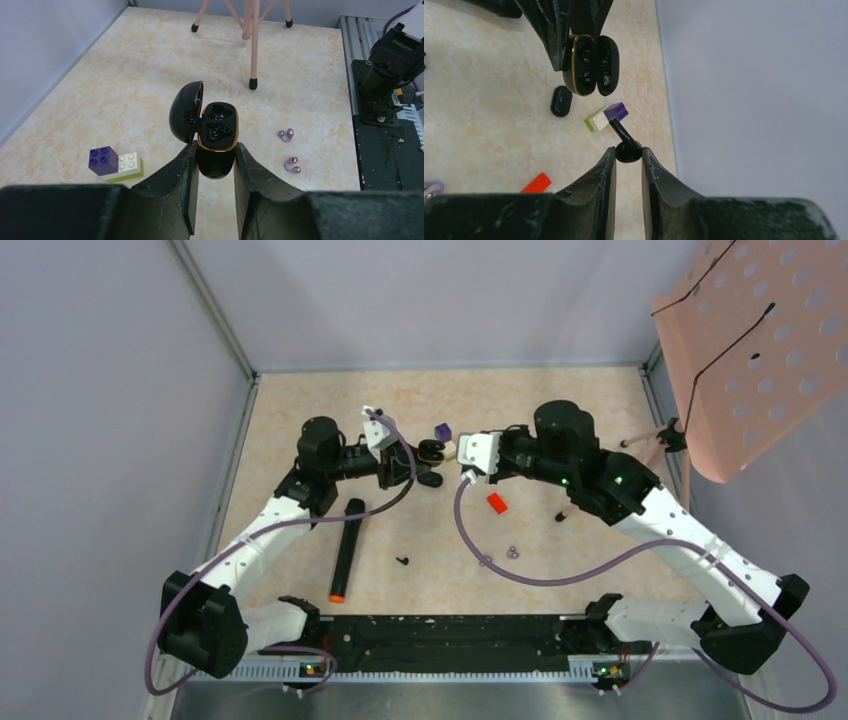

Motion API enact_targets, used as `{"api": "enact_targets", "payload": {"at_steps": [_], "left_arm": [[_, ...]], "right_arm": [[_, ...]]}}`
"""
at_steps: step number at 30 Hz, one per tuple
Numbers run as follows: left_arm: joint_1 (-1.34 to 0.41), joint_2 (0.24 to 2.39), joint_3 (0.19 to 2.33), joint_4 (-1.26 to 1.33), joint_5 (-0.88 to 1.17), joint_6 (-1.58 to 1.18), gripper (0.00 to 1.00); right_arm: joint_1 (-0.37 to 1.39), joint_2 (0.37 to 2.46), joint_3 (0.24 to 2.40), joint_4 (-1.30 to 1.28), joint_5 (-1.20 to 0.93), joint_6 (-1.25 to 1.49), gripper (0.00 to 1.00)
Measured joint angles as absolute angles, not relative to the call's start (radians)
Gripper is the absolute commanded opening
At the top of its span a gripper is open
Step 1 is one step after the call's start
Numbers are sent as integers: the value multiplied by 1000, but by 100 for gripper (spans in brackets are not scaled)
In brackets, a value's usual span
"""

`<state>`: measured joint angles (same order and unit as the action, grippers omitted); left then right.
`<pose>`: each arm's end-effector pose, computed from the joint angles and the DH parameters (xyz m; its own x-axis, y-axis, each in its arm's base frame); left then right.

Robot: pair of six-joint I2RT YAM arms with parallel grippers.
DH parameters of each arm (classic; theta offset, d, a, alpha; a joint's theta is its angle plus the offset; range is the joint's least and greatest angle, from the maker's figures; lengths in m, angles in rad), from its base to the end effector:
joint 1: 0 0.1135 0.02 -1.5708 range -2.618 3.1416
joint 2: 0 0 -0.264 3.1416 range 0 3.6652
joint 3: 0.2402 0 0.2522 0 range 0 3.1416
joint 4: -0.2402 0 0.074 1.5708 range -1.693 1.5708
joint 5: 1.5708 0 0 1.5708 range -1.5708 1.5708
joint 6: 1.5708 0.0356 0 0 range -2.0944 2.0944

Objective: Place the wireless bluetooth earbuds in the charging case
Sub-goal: Place the earbud at the center of the board.

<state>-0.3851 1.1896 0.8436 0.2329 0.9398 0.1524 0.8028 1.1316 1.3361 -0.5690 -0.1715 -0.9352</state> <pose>0.2366 -0.1269 0.3212 0.0431 0.0792 -0.9959 0.9698 0.2361 0.0608 0.1605 0.1749 0.4221 0.5125 -0.6108 -0.6036 -0.6858 0.1319 -0.7157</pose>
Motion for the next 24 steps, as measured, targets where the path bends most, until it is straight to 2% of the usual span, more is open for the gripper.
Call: {"api": "enact_targets", "payload": {"at_steps": [13, 24], "left_arm": [[-420, 1237, 864, 263, 919, 7, 0], [-422, 1237, 864, 291, 899, -59, 0]], "right_arm": [[941, 1272, 1406, -566, 82, -1005, 0], [962, 1280, 1408, -561, 112, -1068, 0]]}}
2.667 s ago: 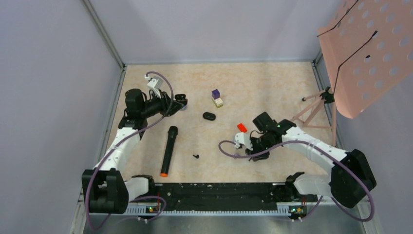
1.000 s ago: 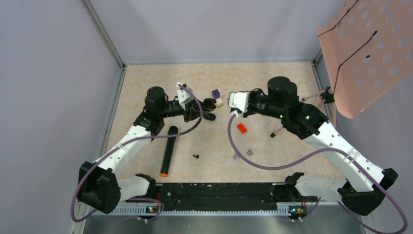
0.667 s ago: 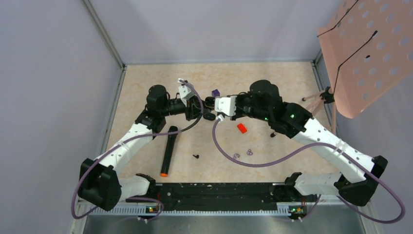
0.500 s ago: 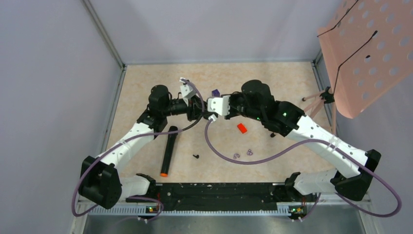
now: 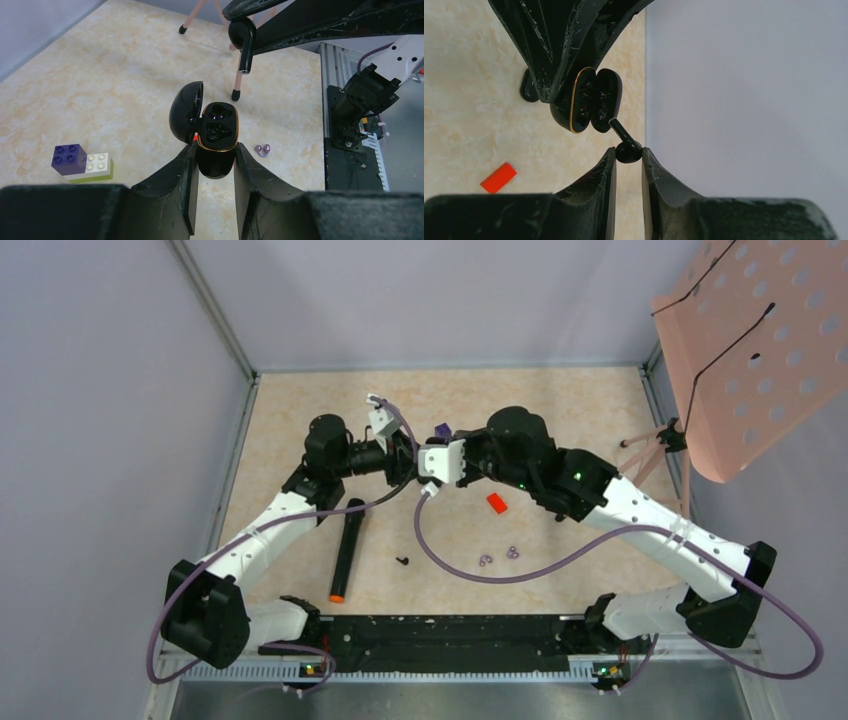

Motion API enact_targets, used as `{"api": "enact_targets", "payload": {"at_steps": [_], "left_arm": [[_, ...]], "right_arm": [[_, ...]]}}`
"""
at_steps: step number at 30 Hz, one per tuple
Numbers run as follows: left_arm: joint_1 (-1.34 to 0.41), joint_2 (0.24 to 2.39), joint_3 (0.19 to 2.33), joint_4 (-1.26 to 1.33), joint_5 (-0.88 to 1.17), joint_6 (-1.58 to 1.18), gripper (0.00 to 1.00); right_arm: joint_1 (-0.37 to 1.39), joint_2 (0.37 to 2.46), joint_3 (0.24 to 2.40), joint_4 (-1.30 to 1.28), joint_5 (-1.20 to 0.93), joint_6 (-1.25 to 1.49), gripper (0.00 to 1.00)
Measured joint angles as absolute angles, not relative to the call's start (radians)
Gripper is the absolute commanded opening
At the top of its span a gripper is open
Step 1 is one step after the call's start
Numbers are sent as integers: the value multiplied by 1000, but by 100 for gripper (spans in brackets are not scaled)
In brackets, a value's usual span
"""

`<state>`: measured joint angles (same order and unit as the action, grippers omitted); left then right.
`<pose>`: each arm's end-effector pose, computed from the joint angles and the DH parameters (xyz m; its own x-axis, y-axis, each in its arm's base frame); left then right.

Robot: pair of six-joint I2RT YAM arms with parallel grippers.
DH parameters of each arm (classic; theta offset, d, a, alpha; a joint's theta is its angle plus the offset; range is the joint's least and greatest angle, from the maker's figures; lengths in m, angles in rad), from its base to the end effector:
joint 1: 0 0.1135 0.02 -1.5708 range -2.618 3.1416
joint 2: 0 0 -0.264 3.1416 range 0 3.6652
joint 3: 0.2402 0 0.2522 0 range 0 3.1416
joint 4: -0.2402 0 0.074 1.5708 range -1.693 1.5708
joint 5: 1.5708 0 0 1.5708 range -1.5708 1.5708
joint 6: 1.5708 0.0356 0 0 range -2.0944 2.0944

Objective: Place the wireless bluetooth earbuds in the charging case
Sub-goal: Place the earbud at the center of the board.

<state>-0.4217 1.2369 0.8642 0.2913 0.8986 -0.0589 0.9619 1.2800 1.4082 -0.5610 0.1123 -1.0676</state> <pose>0.2434 -0.1397 0.3218 -0.1309 0.0186 -0.9912 0.9604 0.2505 -0.1222 0.1628 0.2265 0.4114 0.5474 -0.7369 -0.3966 -0.5752 0.0129 -0.8179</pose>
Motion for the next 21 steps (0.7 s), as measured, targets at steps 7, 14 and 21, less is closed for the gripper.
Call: {"api": "enact_targets", "payload": {"at_steps": [7, 14, 21], "left_arm": [[-422, 1237, 864, 323, 893, -85, 0], [-398, 1222, 856, 270, 821, -91, 0], [-257, 1216, 816, 228, 772, -218, 0]], "right_arm": [[962, 1222, 1319, -508, 102, -1092, 0], [896, 957, 940, -265, -6, -1156, 0], [776, 805, 411, 66, -292, -1293, 0]]}}
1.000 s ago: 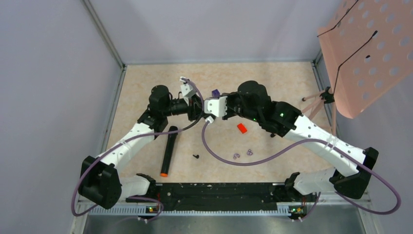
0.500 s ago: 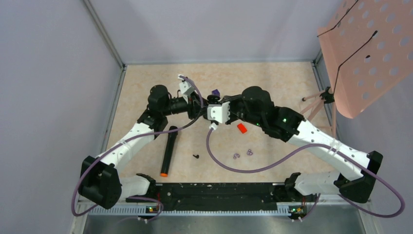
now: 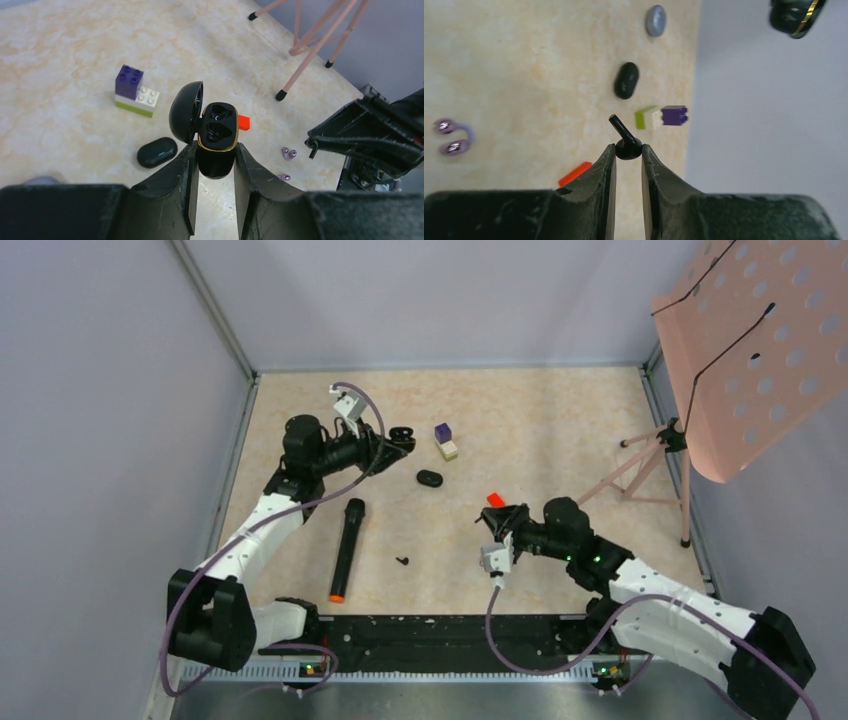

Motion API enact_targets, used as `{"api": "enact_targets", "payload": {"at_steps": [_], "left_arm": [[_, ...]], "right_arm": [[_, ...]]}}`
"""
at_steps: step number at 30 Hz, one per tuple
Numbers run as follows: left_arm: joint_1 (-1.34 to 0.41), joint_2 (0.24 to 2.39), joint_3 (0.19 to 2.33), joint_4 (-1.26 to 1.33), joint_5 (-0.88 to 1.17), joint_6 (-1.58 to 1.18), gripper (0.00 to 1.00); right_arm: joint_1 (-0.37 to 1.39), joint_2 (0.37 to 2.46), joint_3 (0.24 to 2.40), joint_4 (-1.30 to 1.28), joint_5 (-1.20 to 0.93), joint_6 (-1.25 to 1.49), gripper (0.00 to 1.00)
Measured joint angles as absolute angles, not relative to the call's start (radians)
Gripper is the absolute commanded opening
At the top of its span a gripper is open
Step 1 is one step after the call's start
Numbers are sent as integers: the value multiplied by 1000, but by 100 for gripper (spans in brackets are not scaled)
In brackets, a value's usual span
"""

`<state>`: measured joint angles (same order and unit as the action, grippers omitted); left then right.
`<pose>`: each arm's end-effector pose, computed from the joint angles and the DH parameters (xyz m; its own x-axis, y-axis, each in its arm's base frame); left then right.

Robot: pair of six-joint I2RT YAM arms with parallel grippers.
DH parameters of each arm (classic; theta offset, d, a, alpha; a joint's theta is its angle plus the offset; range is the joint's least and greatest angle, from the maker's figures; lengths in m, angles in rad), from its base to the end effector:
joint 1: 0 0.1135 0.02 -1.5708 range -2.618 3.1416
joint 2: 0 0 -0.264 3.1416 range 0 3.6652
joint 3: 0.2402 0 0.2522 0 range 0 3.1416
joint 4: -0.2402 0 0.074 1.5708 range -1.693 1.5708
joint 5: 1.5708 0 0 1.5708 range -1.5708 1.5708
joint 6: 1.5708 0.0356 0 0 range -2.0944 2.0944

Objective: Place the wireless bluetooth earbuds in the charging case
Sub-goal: Place the earbud at the center of the board, then pick up the earbud from the center of the board.

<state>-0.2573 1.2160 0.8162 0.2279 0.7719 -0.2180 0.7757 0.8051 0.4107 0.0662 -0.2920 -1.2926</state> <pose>0.2599 -0.0941 0.3040 -0.3447 -0.0696 -0.9361 0.7911 0.5153 -0.3296 0.1275 0.1394 0.2302 0.7687 -0.5359 -0.3492 -0.4589 -0.0817 -0.8847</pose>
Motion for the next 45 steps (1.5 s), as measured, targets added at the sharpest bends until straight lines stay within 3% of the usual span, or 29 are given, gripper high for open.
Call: {"api": "enact_targets", "payload": {"at_steps": [11, 19, 24, 26, 29, 31, 41, 45], "left_arm": [[-172, 1195, 813, 137, 761, -290, 0], [-172, 1184, 812, 126, 757, -305, 0], [-172, 1166, 801, 120, 746, -305, 0], [-172, 1158, 793, 121, 743, -309, 0], [-172, 1154, 783, 128, 743, -314, 0], [-172, 1154, 781, 130, 743, -316, 0], [-171, 1122, 761, 157, 735, -338, 0], [-163, 1086, 749, 150, 691, -351, 0]], "right_arm": [[655, 1190, 351, 178, -726, -1610, 0], [651, 1477, 524, 33, -871, -1953, 0], [638, 1584, 668, -190, -871, -2043, 6], [635, 1621, 717, -286, -850, -2062, 19], [631, 1642, 754, -356, -840, -2079, 39], [630, 1649, 783, -400, -825, -2089, 43], [588, 1504, 894, -628, -662, -2051, 49], [625, 1385, 960, -627, -583, -1613, 44]]}}
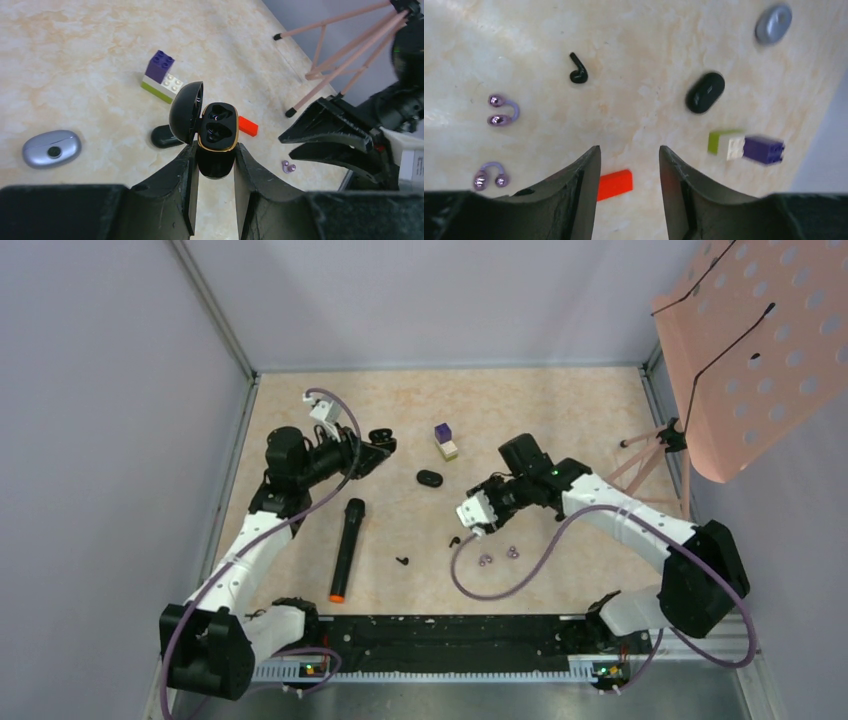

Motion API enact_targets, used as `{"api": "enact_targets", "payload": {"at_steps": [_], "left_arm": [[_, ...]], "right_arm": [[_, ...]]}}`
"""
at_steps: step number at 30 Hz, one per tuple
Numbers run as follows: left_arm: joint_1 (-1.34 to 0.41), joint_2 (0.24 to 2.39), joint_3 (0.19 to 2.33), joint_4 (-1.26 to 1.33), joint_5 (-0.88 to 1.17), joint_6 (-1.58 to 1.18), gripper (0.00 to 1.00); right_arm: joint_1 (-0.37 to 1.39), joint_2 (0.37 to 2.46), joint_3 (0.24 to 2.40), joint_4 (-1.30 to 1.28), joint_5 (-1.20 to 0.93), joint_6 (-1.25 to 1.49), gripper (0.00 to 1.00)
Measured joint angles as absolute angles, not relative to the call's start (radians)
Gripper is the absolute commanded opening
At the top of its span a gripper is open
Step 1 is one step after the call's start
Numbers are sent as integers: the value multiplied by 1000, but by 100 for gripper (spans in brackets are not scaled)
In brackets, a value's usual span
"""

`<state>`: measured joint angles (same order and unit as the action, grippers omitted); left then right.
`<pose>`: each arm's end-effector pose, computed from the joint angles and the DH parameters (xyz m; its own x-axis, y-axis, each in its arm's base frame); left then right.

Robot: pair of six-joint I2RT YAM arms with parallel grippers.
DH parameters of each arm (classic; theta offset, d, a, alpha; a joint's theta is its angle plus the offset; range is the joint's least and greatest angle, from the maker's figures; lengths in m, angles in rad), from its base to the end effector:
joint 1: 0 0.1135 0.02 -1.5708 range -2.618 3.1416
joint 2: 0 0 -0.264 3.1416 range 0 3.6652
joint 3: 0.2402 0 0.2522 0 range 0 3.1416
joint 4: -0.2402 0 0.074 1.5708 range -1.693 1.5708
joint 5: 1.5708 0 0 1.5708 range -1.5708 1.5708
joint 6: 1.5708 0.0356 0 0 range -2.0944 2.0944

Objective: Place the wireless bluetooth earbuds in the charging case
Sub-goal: Pick up the earbud from the center of the board.

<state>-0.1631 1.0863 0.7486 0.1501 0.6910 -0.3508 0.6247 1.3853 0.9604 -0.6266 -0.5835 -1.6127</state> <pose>0.2407 -0.0626 0.3036 -0.4281 -0.1979 -0.8818 0.6345 0.6290 -0.4492 0.2081 0.1742 0.2366 0.7387 -0.4953 -0.4571 -0.6739 -0.5290 -0.5159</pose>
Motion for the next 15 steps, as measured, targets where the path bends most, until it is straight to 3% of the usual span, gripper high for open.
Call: {"api": "enact_targets", "payload": {"at_steps": [4, 8, 15], "left_arm": [[-149, 1059, 749, 116, 607, -368, 0], [-134, 1055, 749, 68, 543, -369, 0], [-120, 1056, 752, 15, 493, -368, 0]], "right_arm": [[657, 1417, 1090, -619, -460, -1049, 39], [661, 1626, 1334, -701, -335, -492, 41], [665, 1876, 1468, -853, -275, 59, 47]]}}
